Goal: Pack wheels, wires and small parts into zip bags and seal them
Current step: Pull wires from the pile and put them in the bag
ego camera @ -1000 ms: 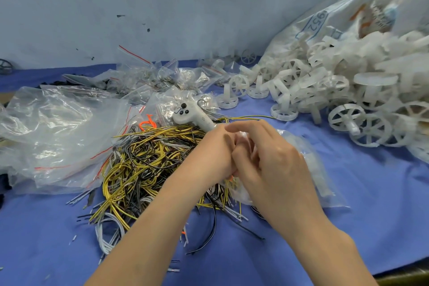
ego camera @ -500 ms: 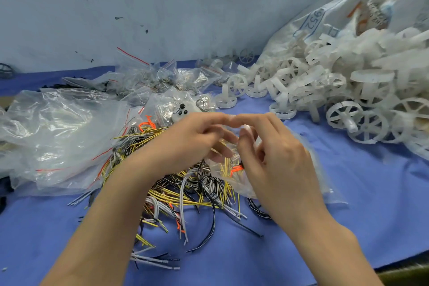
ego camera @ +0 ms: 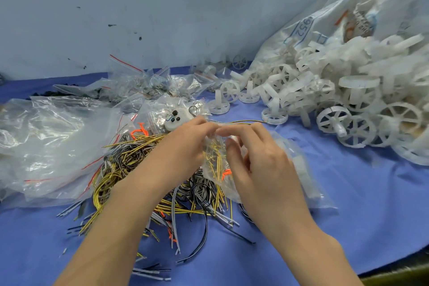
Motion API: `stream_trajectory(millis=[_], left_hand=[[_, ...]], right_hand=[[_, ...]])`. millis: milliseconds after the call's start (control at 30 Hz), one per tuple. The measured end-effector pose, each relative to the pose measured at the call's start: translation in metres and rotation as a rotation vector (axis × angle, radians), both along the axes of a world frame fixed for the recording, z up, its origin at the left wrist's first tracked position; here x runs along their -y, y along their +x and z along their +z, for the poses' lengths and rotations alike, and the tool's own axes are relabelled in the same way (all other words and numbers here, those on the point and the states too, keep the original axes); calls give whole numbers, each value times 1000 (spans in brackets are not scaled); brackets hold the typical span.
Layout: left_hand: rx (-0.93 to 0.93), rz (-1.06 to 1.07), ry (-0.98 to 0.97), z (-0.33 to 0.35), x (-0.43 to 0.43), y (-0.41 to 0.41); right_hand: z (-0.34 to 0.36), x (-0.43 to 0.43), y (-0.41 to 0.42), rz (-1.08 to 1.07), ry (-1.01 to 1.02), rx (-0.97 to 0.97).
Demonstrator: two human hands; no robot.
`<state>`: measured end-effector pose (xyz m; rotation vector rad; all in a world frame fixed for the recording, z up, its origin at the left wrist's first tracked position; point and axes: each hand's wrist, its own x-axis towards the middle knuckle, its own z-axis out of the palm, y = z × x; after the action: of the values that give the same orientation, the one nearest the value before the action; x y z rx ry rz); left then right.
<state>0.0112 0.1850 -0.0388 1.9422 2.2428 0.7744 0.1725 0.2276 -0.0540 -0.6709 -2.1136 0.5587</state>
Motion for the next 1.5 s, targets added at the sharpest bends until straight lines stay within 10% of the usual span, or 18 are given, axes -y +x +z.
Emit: stream_trajectory(millis=[533, 967, 1500], left_hand=[[-227, 177, 149, -12, -7, -8], [-222, 87, 842, 82, 24, 19], [-288, 113, 624, 83, 56, 15]], right_hand=[[-6, 3, 34, 79, 260, 473], [67, -55, 63, -60, 115, -526], [52, -50, 39, 160, -232, -771]])
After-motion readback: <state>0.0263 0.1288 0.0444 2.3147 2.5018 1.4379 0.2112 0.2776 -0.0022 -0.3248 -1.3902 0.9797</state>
